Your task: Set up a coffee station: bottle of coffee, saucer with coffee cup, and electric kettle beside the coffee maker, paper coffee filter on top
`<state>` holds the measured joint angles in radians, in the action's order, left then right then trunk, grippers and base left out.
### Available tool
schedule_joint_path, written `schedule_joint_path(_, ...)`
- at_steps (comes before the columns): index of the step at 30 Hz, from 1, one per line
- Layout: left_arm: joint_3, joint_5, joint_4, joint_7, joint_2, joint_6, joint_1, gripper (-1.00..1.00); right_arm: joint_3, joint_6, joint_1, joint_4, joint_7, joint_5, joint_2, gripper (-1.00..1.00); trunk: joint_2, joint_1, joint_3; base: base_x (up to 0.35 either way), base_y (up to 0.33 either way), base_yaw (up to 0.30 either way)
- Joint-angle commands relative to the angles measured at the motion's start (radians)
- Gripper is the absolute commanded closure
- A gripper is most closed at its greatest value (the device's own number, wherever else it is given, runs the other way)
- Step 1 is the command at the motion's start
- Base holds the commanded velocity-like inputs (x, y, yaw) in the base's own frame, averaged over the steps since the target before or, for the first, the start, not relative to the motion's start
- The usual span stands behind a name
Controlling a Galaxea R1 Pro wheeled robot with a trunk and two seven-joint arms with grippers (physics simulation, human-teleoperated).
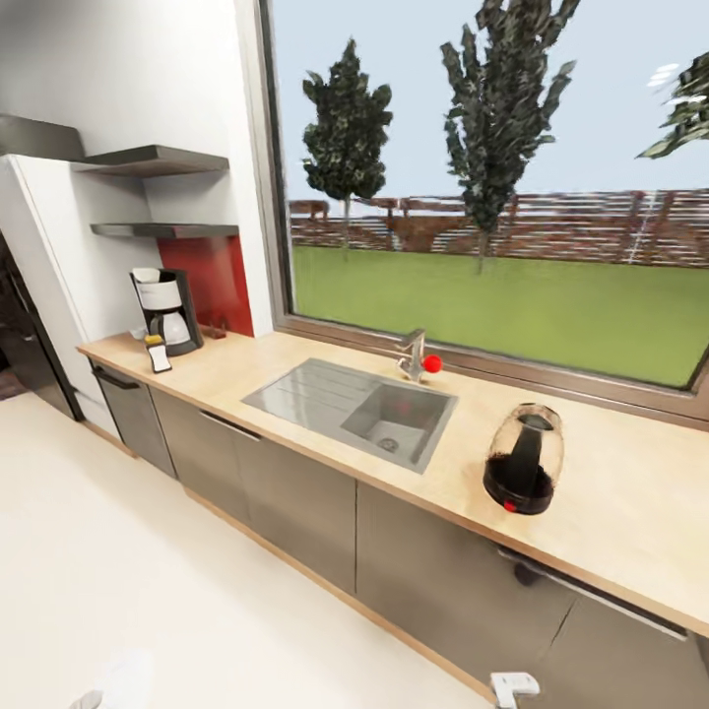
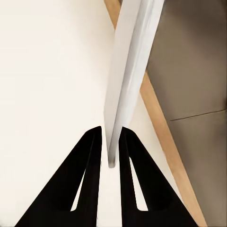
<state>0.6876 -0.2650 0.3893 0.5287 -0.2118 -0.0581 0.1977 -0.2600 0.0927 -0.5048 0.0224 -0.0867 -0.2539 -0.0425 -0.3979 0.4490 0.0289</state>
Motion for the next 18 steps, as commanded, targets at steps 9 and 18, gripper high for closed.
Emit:
schedule_joint_path(9,0.003,-0.005,-0.002,0.004,0.001,-0.004,0.001,1.00,-0.008,0.005,0.003,0.002,-0.002,-0.010,-0.001,-1.00,-0.002,0.001,0.010,0.238,0.237,0.259)
schedule_joint_path(18,0.003,0.000,-0.003,0.005,0.003,-0.002,0.001,1.00,-0.008,0.005,0.003,0.002,-0.002,-0.010,-0.001,-1.00,-0.002,0.001,0.018,0.035,0.036,0.259)
